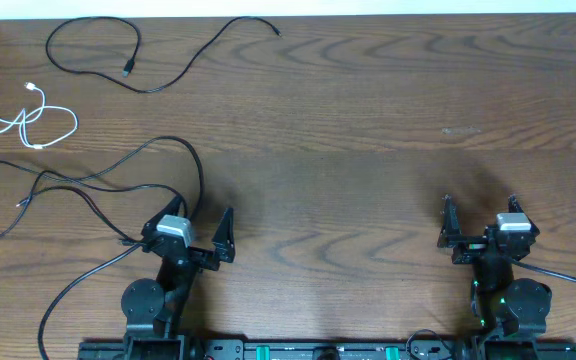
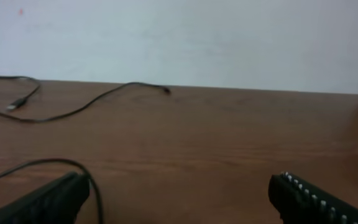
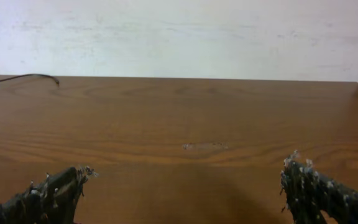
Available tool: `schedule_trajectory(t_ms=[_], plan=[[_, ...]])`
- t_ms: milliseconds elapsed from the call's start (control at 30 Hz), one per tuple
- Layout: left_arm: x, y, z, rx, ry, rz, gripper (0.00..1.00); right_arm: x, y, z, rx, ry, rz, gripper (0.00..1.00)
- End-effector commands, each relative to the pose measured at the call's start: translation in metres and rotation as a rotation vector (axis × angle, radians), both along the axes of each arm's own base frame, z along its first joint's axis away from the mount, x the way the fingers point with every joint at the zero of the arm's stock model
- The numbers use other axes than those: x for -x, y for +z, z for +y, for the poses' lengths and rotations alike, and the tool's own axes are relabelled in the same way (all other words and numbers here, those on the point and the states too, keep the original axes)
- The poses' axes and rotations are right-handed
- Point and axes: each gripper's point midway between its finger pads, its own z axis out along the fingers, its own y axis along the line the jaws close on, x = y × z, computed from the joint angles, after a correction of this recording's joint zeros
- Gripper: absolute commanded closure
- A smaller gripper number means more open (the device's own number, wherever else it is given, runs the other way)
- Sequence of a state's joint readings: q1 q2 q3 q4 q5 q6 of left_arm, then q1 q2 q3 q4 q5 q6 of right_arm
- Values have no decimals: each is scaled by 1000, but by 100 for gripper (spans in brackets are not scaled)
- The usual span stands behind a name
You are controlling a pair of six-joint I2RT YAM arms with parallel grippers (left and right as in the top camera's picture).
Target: Untangle cables
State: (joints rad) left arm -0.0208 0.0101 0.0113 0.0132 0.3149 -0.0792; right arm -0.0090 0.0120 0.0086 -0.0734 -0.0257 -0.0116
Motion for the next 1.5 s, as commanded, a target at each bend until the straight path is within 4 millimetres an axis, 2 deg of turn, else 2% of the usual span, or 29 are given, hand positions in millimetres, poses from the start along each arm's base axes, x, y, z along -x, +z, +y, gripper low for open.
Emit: schedule_trajectory(t_ms=[0, 600, 733, 933, 1467], plan=[[0, -17, 6, 2, 36, 64, 2, 0, -1, 0, 5, -2, -1, 1], [-2, -19, 14, -12, 85, 67, 2, 0, -1, 0, 5, -2, -1, 1], [-2, -19, 15, -97, 82, 47, 2, 0, -1, 0, 5, -2, -1, 1], [-3, -20, 24, -109, 131, 55, 2, 0, -1, 0, 5, -2, -1, 1], [-3, -21, 24, -116, 133, 54, 2, 0, -1, 0, 5, -2, -1, 1]])
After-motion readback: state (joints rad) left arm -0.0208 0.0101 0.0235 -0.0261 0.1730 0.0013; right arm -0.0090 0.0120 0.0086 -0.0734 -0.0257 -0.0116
